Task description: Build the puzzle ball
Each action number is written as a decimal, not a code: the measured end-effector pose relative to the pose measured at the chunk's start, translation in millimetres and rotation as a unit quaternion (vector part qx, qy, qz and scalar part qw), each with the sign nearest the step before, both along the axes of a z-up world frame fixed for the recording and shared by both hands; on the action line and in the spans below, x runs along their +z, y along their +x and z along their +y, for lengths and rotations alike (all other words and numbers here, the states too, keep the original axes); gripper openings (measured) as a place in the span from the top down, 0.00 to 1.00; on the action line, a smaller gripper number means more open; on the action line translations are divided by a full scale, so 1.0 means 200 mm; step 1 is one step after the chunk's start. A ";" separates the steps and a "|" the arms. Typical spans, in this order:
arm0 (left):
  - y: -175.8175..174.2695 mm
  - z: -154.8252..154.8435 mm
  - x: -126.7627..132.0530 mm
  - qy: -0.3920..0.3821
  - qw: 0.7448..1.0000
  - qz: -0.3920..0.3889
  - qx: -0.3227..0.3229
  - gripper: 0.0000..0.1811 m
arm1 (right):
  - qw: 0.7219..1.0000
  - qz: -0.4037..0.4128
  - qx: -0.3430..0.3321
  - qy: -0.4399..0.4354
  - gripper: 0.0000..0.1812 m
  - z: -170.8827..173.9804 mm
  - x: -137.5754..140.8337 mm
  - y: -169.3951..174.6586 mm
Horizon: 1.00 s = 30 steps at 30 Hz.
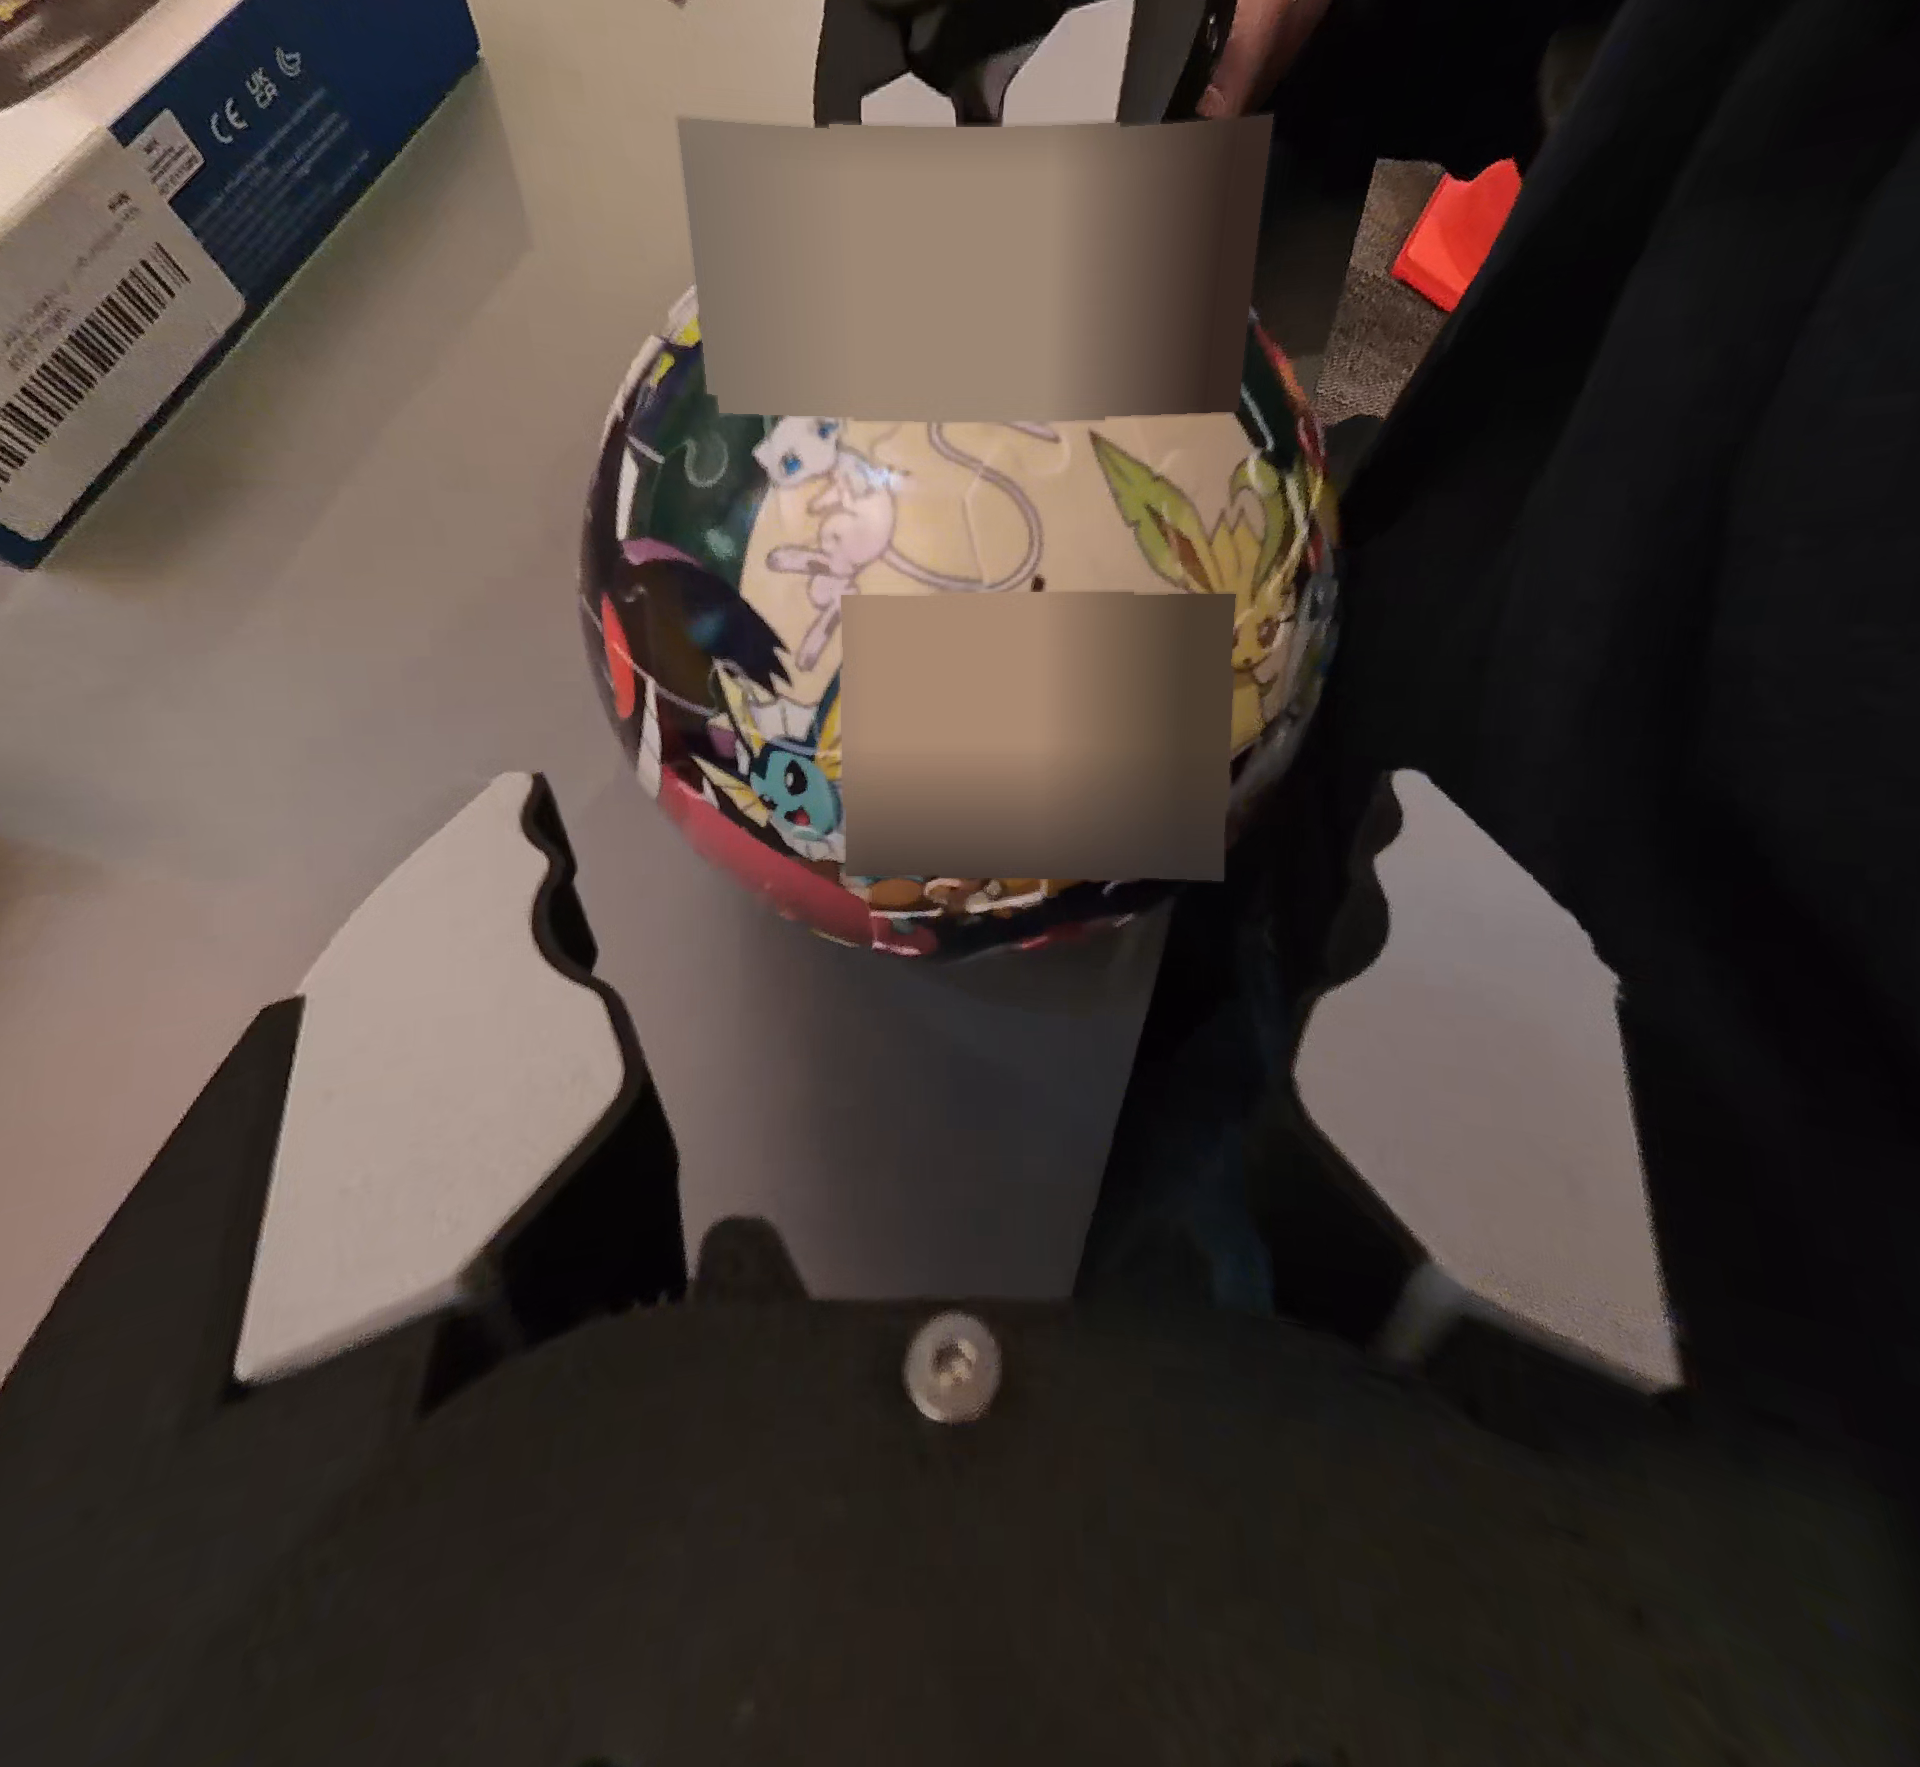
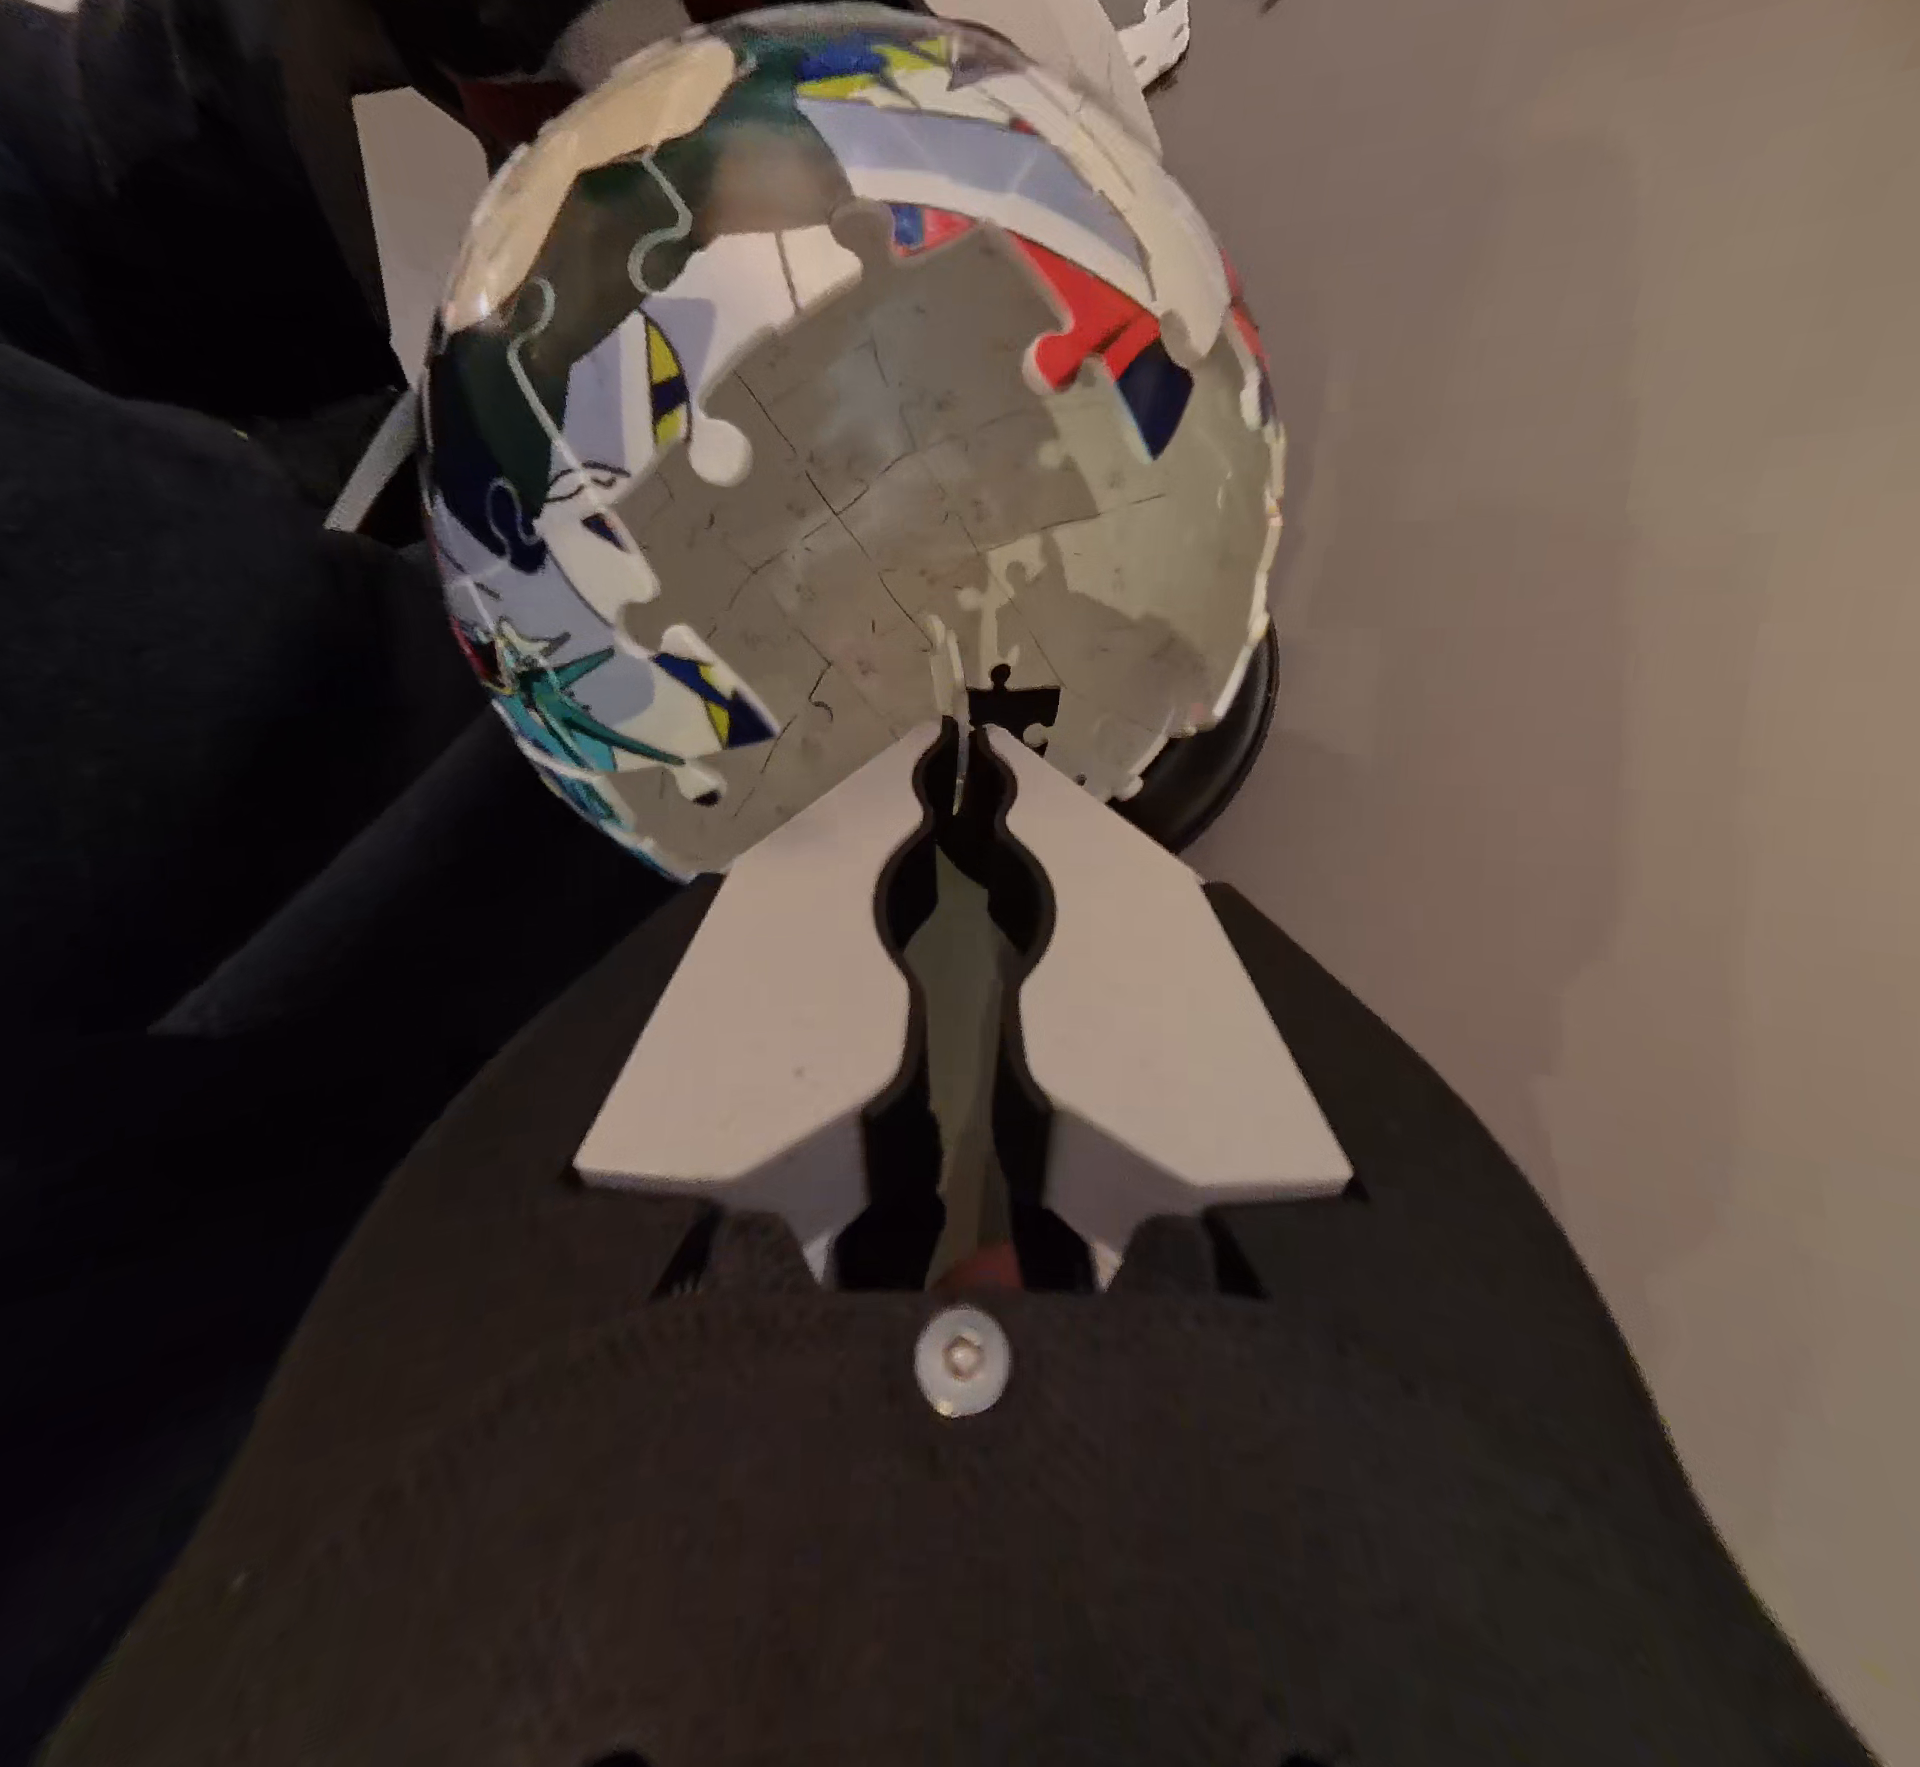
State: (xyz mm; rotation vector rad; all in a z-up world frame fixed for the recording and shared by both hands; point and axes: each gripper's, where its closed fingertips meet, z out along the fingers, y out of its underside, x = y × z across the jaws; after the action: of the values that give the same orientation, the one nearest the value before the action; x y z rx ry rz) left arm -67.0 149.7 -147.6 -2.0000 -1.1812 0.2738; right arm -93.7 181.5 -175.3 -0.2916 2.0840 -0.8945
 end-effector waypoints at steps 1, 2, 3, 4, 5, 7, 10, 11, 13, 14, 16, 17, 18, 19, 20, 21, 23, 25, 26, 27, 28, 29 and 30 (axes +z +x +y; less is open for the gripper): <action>0.00 0.00 -0.02 -0.007 1.000 -0.001 0.001 0.24 | 1.000 0.007 0.003 0.003 1.00 0.00 -0.01 0.01; 0.01 0.00 -0.04 -0.013 1.000 -0.002 -0.002 0.24 | 1.000 0.013 0.004 0.008 1.00 0.00 -0.02 0.02; 0.01 0.01 -0.05 -0.008 1.000 0.000 -0.004 0.24 | 1.000 0.017 0.006 0.011 1.00 0.00 -0.03 0.02; 0.01 0.02 -0.05 -0.004 1.000 0.001 -0.003 0.25 | 1.000 0.016 0.008 0.012 1.00 0.00 -0.03 0.03; 0.00 0.02 -0.06 -0.004 1.000 0.005 -0.004 0.25 | 1.000 0.014 0.009 0.013 1.00 0.00 -0.03 0.04; 0.00 0.02 -0.07 -0.008 1.000 0.009 -0.004 0.26 | 1.000 0.018 0.015 0.017 1.00 0.00 -0.04 0.05; -0.01 0.04 -0.07 -0.001 1.000 0.015 -0.003 0.27 | 0.999 0.023 0.018 0.025 1.00 -0.01 -0.05 0.06; -0.01 0.04 -0.07 -0.001 1.000 0.016 -0.002 0.27 | 0.999 0.028 0.021 0.027 1.00 0.00 -0.06 0.07; -0.01 0.04 -0.07 -0.004 1.000 0.020 0.001 0.28 | 0.999 0.034 0.023 0.030 1.00 0.00 -0.07 0.08; -0.02 0.03 -0.07 -0.003 1.000 0.022 0.002 0.29 | 0.999 0.035 0.022 0.030 1.00 -0.01 -0.07 0.08; -0.02 0.04 -0.07 -0.001 1.000 0.025 0.006 0.29 | 0.999 0.039 0.021 0.030 1.00 -0.01 -0.08 0.07; -0.03 0.04 -0.07 -0.001 1.000 0.027 0.007 0.29 | 0.998 0.043 0.021 0.028 0.99 -0.01 -0.08 0.07; -0.03 0.04 -0.07 -0.001 1.000 0.028 0.006 0.29 | 0.998 0.048 0.024 0.026 0.97 -0.01 -0.08 0.07; -0.03 0.04 -0.07 0.000 1.000 0.028 0.006 0.29 | 0.998 0.053 0.023 0.025 0.96 -0.01 -0.08 0.07; -0.03 0.04 -0.07 -0.001 1.000 0.029 0.006 0.29 | 0.998 0.054 0.022 0.022 0.95 -0.01 -0.08 0.07; -0.03 0.04 -0.07 0.000 1.000 0.029 0.006 0.29 | 0.998 0.054 0.024 0.021 0.95 -0.01 -0.08 0.07; -0.03 0.04 -0.07 0.000 1.000 0.029 0.006 0.29 | 0.998 0.057 0.026 0.018 0.95 0.00 -0.08 0.06; -0.03 0.04 -0.07 0.000 1.000 0.030 0.006 0.29 | 0.998 0.053 0.020 0.011 0.94 -0.01 -0.06 0.04; -0.03 0.04 -0.07 -0.001 1.000 0.030 0.006 0.29 | 0.998 0.051 0.018 0.008 0.93 -0.01 -0.05 0.03; -0.03 0.04 -0.07 -0.001 1.000 0.031 0.007 0.30 | 0.999 0.047 0.020 0.001 0.93 -0.01 -0.04 0.02; -0.03 0.04 -0.07 -0.001 0.999 0.031 0.008 0.30 | 0.999 0.043 0.022 -0.006 0.92 -0.01 -0.03 0.02; -0.03 0.04 -0.07 -0.001 0.999 0.031 0.008 0.30 | 0.999 0.049 0.022 -0.004 0.92 -0.01 -0.04 0.02; -0.03 0.04 -0.07 -0.002 0.999 0.031 0.008 0.30 | 0.998 0.061 0.028 -0.006 0.93 0.00 -0.05 0.01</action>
State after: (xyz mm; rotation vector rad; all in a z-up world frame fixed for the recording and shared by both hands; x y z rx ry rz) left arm -73.8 157.2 -162.2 -1.9716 -1.1587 0.3437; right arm -90.7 181.1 -186.1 -0.4189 2.1711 -0.8745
